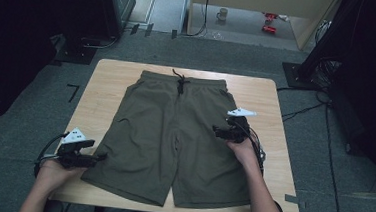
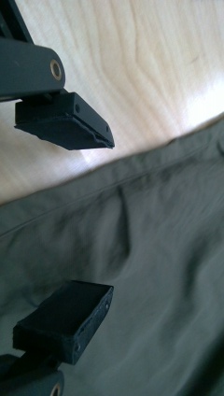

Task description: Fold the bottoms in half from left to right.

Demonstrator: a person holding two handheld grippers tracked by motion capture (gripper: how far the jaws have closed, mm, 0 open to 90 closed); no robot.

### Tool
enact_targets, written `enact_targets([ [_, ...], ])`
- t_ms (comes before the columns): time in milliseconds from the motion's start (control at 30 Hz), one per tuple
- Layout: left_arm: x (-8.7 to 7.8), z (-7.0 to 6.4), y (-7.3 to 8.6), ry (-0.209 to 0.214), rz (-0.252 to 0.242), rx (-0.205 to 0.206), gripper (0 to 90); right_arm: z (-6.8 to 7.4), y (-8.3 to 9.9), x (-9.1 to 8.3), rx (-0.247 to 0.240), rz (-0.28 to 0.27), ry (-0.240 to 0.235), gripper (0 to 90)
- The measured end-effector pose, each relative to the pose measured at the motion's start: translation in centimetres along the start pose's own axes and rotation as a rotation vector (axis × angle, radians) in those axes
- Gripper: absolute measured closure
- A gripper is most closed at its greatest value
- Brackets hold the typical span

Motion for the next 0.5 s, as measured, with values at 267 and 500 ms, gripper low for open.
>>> enact_targets([
  [267,-0.2,-1.4,1.2,0.039,0.043,0.039,28.8,1.6,-0.9,0.4,-0.027,-0.009,-0.029,27.7],
  [500,-0.3,-1.4,1.4,0.041,0.02,0.073,31.2,3.5,-1.5,0.9,-0.038,0.004,-0.063,29.6],
])
Point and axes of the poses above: each handheld gripper's, and its own axes: x roughly forward along the jaws, y roughly out of its underside, z roughly to its left, the point moved 10 cm from there along x, roughly forward along the jaws, and after that the axes turned 14 degrees about x, right-handed, at the moved point
